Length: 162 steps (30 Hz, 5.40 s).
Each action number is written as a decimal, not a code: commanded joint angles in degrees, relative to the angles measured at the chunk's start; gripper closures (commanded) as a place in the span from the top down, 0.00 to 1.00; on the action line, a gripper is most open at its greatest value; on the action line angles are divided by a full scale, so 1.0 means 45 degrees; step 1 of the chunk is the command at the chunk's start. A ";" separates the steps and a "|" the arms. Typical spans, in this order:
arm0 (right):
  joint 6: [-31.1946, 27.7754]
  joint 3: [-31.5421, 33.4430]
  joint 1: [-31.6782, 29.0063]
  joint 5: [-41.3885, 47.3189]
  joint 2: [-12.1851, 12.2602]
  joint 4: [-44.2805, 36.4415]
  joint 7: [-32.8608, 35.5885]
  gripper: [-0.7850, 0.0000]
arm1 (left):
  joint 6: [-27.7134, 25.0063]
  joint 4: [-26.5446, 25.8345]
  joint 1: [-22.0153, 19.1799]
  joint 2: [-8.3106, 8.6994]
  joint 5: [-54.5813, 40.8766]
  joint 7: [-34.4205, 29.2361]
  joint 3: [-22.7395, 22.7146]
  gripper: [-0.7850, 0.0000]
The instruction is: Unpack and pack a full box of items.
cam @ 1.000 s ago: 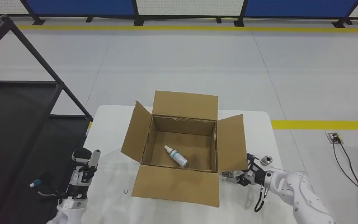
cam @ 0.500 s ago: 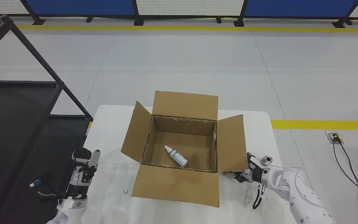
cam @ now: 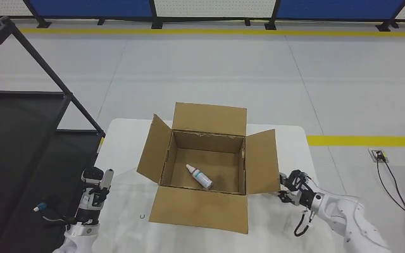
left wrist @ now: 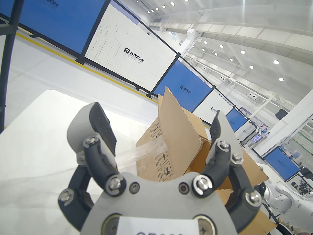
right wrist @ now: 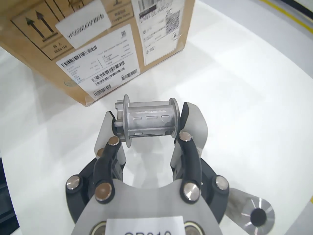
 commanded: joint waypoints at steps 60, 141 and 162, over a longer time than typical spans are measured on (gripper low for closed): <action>1.2724 -0.9593 0.5483 0.2544 -0.3222 -0.4783 1.0366 0.00 | 0.0000 0.0000 0.0000 0.0000 0.0000 0.0000 0.0000 1.00; 1.2456 -0.4201 0.0430 0.0221 -0.4723 -0.8292 0.7714 1.00 | 0.0000 0.0000 0.0000 0.0000 0.0000 0.0000 0.0000 1.00; 1.3520 0.2874 -0.4113 0.3210 -0.4162 -0.8299 0.5157 1.00 | 0.0000 0.0000 0.0000 0.0000 0.0000 0.0000 0.0000 1.00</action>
